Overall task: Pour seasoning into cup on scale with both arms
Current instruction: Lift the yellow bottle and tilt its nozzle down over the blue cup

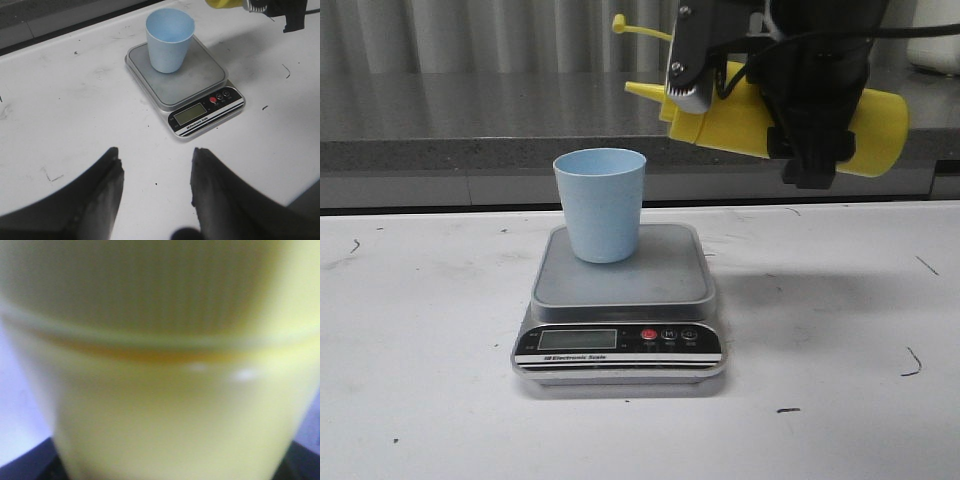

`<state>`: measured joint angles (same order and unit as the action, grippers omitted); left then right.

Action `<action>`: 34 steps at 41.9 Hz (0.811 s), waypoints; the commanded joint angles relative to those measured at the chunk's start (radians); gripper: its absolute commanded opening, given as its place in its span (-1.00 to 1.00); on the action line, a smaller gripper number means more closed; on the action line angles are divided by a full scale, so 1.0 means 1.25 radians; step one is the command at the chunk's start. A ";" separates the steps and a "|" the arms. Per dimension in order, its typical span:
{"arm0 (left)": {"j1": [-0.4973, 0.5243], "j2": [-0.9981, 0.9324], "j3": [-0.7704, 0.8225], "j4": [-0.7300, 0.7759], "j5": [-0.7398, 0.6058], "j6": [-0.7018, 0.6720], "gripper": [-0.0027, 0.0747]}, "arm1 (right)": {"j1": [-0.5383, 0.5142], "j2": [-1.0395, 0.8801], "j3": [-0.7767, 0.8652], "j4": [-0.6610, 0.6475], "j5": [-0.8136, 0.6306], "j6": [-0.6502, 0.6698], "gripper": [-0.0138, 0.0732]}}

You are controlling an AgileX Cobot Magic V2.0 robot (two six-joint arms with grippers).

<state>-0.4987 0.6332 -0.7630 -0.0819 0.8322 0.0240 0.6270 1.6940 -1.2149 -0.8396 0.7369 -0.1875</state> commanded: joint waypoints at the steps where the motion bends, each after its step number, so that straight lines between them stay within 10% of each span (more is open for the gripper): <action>1: -0.004 -0.001 -0.020 -0.009 -0.058 -0.004 -0.12 | 0.022 -0.031 -0.032 -0.165 0.007 0.020 0.01; 34: -0.004 -0.001 -0.020 -0.009 -0.058 -0.004 -0.12 | 0.038 -0.030 -0.032 -0.645 0.065 0.020 0.01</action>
<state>-0.4987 0.6332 -0.7630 -0.0819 0.8322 0.0240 0.6765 1.7084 -1.2165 -1.5032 0.7713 -0.1647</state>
